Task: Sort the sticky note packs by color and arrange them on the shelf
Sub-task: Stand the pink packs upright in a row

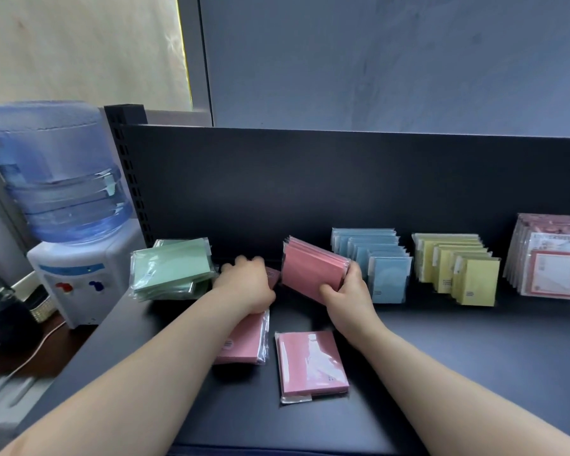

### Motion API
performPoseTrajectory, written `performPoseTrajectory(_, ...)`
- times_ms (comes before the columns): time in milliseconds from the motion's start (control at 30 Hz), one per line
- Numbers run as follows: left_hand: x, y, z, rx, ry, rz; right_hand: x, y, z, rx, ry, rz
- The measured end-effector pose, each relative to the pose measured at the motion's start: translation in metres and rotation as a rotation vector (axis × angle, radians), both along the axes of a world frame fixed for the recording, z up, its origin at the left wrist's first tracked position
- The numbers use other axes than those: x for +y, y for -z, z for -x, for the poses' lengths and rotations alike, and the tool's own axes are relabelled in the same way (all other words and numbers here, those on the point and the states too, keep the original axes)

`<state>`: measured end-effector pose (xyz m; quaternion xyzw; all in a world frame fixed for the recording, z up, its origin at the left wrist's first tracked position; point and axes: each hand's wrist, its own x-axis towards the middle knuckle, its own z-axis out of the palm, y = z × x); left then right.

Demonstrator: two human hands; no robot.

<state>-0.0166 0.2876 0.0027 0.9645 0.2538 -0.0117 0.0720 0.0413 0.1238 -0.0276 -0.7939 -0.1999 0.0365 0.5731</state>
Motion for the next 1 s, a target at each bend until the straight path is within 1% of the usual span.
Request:
performPoseTrajectory(100, -0.010, -0.008, 0.011, -0.061, 0.016, -0.136, 0.000, 0.000, 0.000, 0.018, 0.007, -0.025)
performPoseTrajectory(200, -0.022, -0.015, 0.024, -0.163, 0.062, -0.269, 0.001, 0.000, 0.000, 0.021, 0.018, -0.038)
performPoseTrajectory(267, -0.025, -0.020, 0.034, -0.235, 0.110, -0.270, 0.003, 0.000, -0.001, 0.038, 0.027, -0.038)
performPoseTrajectory(333, -0.023, -0.026, 0.042, -0.279, 0.160, -0.174, 0.007, 0.000, -0.005, 0.053, 0.042, -0.042)
performPoseTrajectory(400, -0.018, -0.029, 0.049, -0.234, 0.230, -0.020, 0.012, -0.001, -0.010, 0.063, 0.046, -0.032)
performPoseTrajectory(467, -0.011, -0.030, 0.053, -0.084, 0.297, 0.129, 0.018, -0.004, -0.015, 0.079, 0.020, -0.012)
performPoseTrajectory(500, -0.009, -0.029, 0.054, 0.005, 0.329, 0.171, 0.021, -0.006, -0.017, 0.089, 0.000, 0.001)
performPoseTrajectory(567, -0.004, -0.028, 0.055, 0.141, 0.383, 0.198, 0.027, -0.009, -0.022, 0.103, -0.030, 0.028)
performPoseTrajectory(633, 0.000, -0.027, 0.054, 0.185, 0.404, 0.228, 0.034, -0.010, -0.028, 0.102, -0.055, 0.048)
performPoseTrajectory(700, 0.001, -0.029, 0.050, 0.101, 0.355, 0.370, 0.040, -0.011, -0.033, 0.105, -0.076, 0.061)
performPoseTrajectory(767, 0.002, -0.032, 0.040, -0.098, 0.231, 0.499, 0.043, -0.011, -0.038, 0.110, -0.088, 0.064)
performPoseTrajectory(833, 0.006, -0.030, 0.024, -0.273, 0.060, 0.572, 0.045, -0.010, -0.041, 0.111, -0.091, 0.072)
performPoseTrajectory(900, 0.010, -0.025, 0.008, -0.327, -0.050, 0.621, 0.046, -0.009, -0.042, 0.103, -0.090, 0.068)
performPoseTrajectory(1000, 0.012, -0.017, -0.007, -0.324, -0.067, 0.696, 0.048, -0.008, -0.040, 0.042, -0.080, 0.101)
